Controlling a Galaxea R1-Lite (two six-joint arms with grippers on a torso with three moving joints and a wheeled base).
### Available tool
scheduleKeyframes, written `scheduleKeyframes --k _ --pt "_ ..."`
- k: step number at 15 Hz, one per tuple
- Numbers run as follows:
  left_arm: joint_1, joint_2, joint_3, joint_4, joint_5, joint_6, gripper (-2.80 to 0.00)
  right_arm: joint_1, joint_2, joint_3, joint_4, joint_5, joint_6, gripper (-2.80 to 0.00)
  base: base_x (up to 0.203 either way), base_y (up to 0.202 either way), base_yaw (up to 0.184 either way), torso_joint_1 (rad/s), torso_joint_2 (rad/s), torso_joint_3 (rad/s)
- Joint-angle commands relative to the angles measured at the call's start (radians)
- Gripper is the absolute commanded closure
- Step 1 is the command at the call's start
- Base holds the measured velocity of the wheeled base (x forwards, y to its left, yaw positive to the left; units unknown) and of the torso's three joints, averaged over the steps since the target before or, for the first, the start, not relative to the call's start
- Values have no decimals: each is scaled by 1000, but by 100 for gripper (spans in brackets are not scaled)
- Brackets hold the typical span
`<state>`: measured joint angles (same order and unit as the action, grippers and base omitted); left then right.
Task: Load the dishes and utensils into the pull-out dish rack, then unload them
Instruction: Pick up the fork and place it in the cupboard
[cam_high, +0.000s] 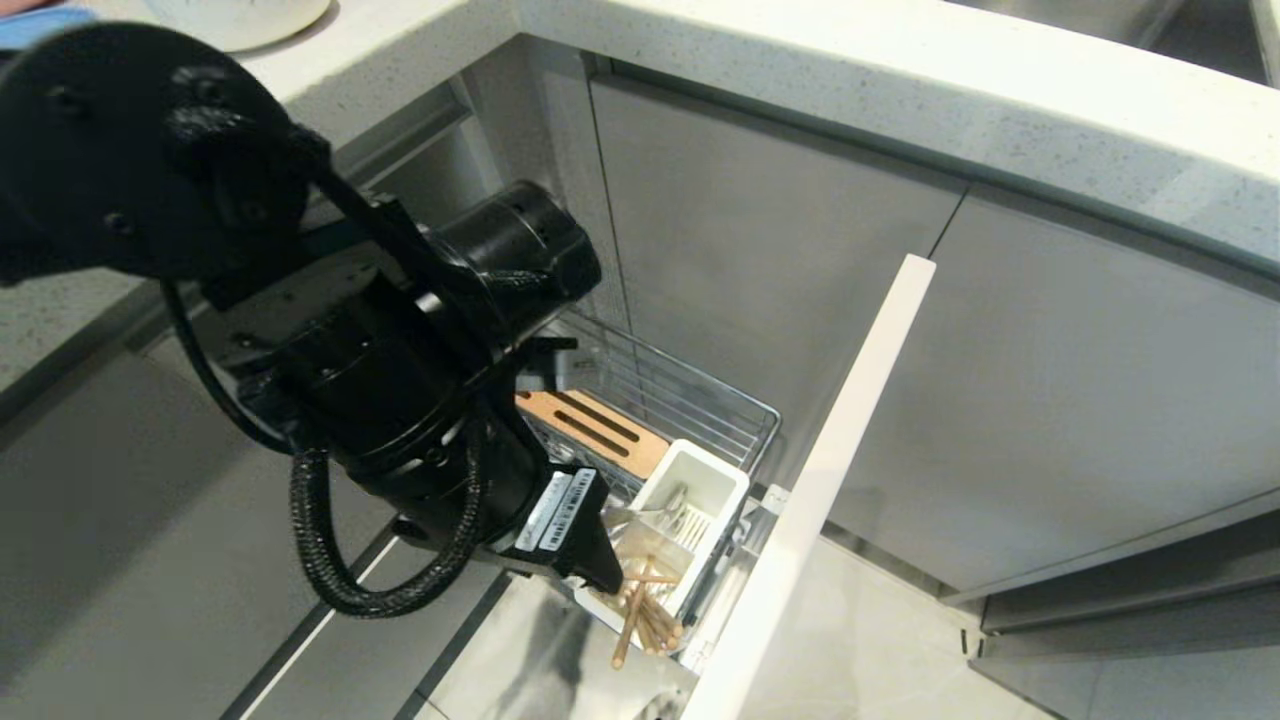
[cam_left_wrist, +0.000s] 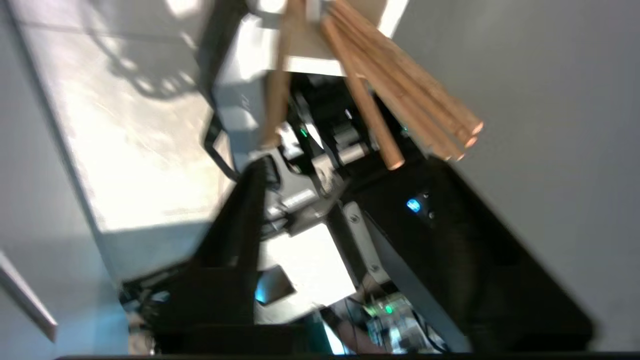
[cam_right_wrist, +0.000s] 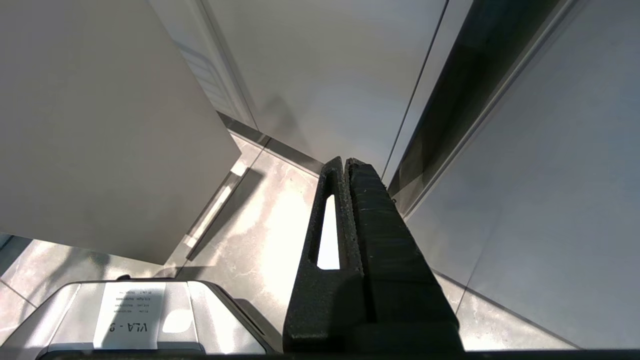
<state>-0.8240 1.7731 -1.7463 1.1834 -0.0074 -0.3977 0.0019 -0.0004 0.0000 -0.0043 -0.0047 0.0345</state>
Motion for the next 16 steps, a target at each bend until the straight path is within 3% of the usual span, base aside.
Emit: scheduleKeyframes --k 1,6,9,13,16 --pt "-1 -78 4 3 48 -4 0 0 -3 2 0 0 0 0 0 0 0 0 0 0" --pt "2 -181 4 -36 68 -8 0 1 -4 2 0 0 1 0 0 0 0 0 0 0" --pt "24 -254 0 -65 127 -11 0 1 -4 2 0 0 0 0 0 0 0 0 0 0" --pt "141 -373 0 -193 206 -7 0 0 -4 2 0 0 0 0 0 0 0 0 0 0" --pt "276 -460 2 -284 220 23 0 0 -3 2 0 0 0 0 0 0 0 0 0 0"
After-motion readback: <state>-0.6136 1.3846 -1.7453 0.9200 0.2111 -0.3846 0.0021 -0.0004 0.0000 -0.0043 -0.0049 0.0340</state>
